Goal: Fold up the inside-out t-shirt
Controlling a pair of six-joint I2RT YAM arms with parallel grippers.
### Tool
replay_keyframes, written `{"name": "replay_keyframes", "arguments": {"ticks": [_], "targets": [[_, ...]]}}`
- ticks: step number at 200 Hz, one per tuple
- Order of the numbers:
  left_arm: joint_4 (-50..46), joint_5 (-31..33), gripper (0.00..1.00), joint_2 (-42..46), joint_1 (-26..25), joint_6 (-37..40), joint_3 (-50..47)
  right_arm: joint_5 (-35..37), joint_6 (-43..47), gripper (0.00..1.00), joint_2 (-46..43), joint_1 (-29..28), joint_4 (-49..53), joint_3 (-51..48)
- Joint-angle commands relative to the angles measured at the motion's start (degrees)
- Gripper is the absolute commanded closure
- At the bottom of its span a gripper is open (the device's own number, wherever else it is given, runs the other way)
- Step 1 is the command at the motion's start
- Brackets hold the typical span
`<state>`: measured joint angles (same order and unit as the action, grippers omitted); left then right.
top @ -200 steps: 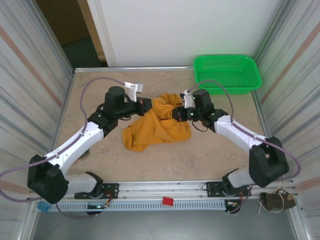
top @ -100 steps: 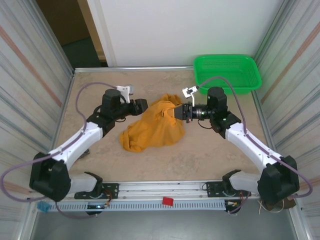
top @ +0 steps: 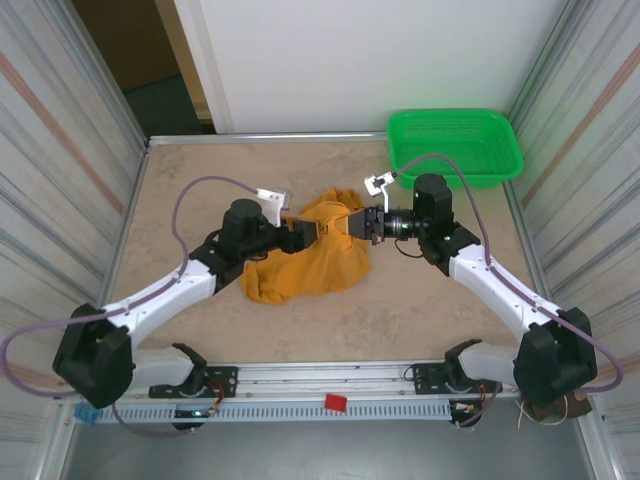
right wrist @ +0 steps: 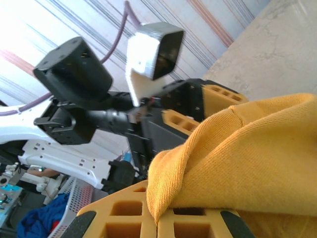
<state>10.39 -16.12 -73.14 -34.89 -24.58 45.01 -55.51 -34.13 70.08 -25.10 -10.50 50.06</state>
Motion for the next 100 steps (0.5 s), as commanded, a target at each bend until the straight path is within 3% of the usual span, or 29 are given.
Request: {"name": "replay_keyframes", "arguments": {"ticks": [1, 26, 39, 47, 63, 100], "targets": [[5.77, -3.49, 0.32, -3.65, -0.33, 4.13, 3.92, -0.13, -1.20, 1.00, -1.54, -0.14, -0.92, -0.54], [12.41, -11.31, 0.27, -7.00, -0.44, 4.42, 4.19, 0.26, -0.54, 1.00, -1.35, -0.06, -0.38, -0.95], [17.67, -15.10, 0.33, -7.28, -0.27, 2.77, 2.60, 0.75, 0.30, 1.00, -1.53, 0.57, 0.62, -1.34], [20.43, -18.07, 0.48, -7.32, 0.10, 1.02, 1.95, 0.94, 0.53, 1.00, -1.77, 1.30, 0.91, -1.82], [24.38, -22.95, 1.00, -7.40, 1.08, -3.00, 1.37, 1.06, 0.40, 1.00, -1.88, 3.12, 0.75, -3.04], [21.73, -16.36, 1.00, 0.54, 3.49, -6.18, -2.87, 2.16, -2.42, 1.00, -2.77, 6.61, -2.67, -5.82]]}}
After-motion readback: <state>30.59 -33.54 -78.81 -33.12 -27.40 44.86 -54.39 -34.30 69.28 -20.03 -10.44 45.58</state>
